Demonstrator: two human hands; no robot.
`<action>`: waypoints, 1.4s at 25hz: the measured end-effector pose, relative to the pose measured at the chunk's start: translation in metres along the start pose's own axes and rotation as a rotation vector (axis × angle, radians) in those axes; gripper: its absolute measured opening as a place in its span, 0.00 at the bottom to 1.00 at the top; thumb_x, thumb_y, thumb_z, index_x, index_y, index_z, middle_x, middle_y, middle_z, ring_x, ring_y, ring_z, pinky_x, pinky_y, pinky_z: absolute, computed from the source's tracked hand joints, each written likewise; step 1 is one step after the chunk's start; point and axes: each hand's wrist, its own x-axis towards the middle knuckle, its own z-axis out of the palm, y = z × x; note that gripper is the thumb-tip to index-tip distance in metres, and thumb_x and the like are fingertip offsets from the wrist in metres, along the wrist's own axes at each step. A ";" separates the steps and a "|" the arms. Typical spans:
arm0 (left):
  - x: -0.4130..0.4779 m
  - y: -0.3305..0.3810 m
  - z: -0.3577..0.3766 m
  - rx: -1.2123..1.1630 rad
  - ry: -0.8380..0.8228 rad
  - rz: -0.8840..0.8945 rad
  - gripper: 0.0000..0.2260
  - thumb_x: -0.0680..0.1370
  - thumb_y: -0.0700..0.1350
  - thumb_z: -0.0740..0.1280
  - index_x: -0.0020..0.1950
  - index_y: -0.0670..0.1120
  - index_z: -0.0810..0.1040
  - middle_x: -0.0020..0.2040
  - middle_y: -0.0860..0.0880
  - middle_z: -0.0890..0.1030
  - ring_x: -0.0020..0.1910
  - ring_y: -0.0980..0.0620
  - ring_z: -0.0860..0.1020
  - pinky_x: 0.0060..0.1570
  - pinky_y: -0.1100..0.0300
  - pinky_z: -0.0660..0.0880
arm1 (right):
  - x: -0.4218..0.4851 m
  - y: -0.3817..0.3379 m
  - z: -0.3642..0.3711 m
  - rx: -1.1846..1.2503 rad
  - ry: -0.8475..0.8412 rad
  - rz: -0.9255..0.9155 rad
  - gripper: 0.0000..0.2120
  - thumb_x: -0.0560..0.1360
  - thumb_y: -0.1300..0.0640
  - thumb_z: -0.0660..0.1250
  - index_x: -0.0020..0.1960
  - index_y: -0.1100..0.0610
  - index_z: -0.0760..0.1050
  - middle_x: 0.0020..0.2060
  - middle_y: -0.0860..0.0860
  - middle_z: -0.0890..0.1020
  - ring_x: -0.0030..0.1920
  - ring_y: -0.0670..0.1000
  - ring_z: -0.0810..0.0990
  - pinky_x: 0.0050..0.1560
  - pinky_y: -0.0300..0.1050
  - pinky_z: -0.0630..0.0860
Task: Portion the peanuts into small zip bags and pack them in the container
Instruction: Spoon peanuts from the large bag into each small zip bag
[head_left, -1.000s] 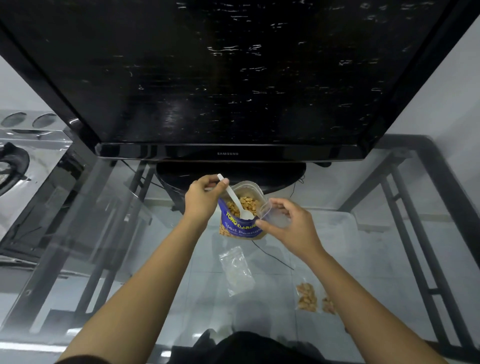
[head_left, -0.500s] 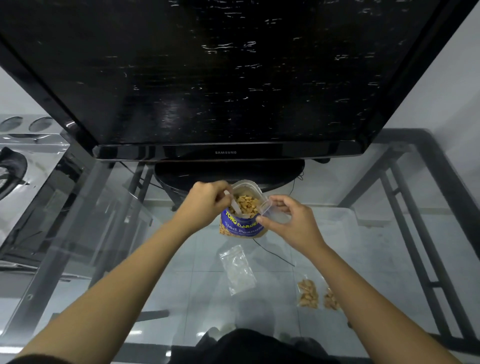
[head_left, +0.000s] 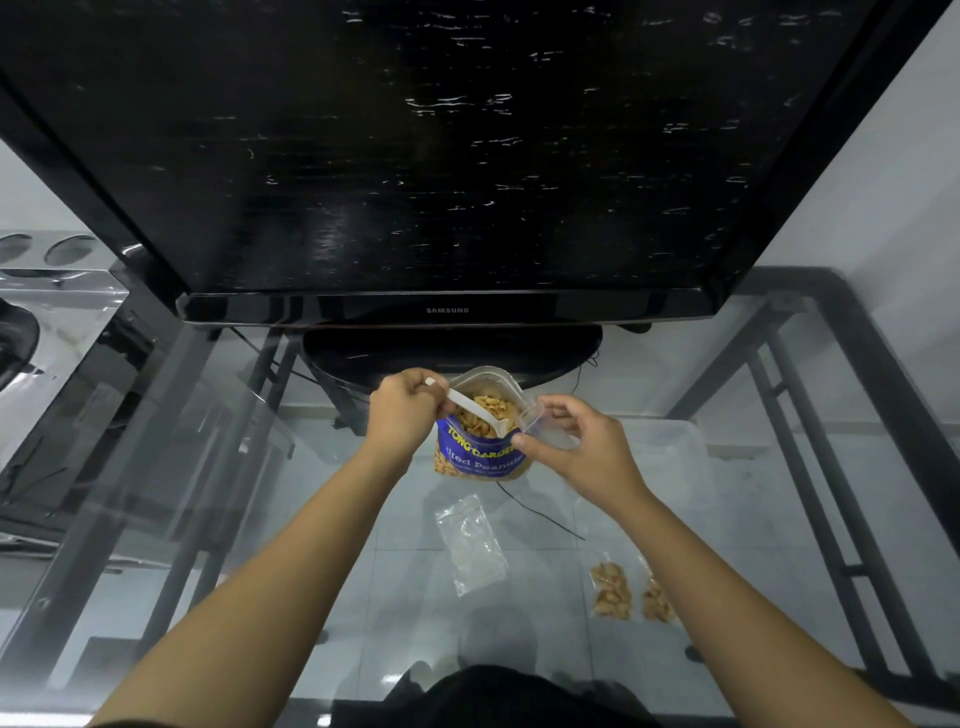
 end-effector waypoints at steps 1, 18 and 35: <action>0.001 0.000 0.001 -0.064 0.006 -0.039 0.07 0.78 0.39 0.62 0.45 0.40 0.79 0.36 0.45 0.80 0.39 0.51 0.79 0.46 0.57 0.78 | 0.000 0.000 0.000 0.012 -0.001 0.003 0.21 0.66 0.48 0.75 0.56 0.49 0.74 0.48 0.39 0.78 0.49 0.35 0.75 0.43 0.25 0.70; 0.028 0.011 -0.056 -0.350 0.089 -0.108 0.08 0.78 0.36 0.60 0.40 0.43 0.74 0.33 0.46 0.73 0.31 0.54 0.72 0.33 0.66 0.70 | 0.026 -0.014 0.008 -0.380 0.093 -0.173 0.26 0.63 0.44 0.76 0.55 0.54 0.75 0.49 0.49 0.79 0.50 0.49 0.76 0.46 0.40 0.72; -0.038 0.093 -0.051 0.186 0.281 0.749 0.05 0.77 0.44 0.64 0.44 0.46 0.78 0.32 0.46 0.78 0.32 0.48 0.76 0.36 0.60 0.72 | 0.024 -0.032 0.038 0.156 0.337 -0.113 0.22 0.64 0.49 0.77 0.55 0.50 0.74 0.45 0.40 0.78 0.47 0.37 0.76 0.47 0.27 0.72</action>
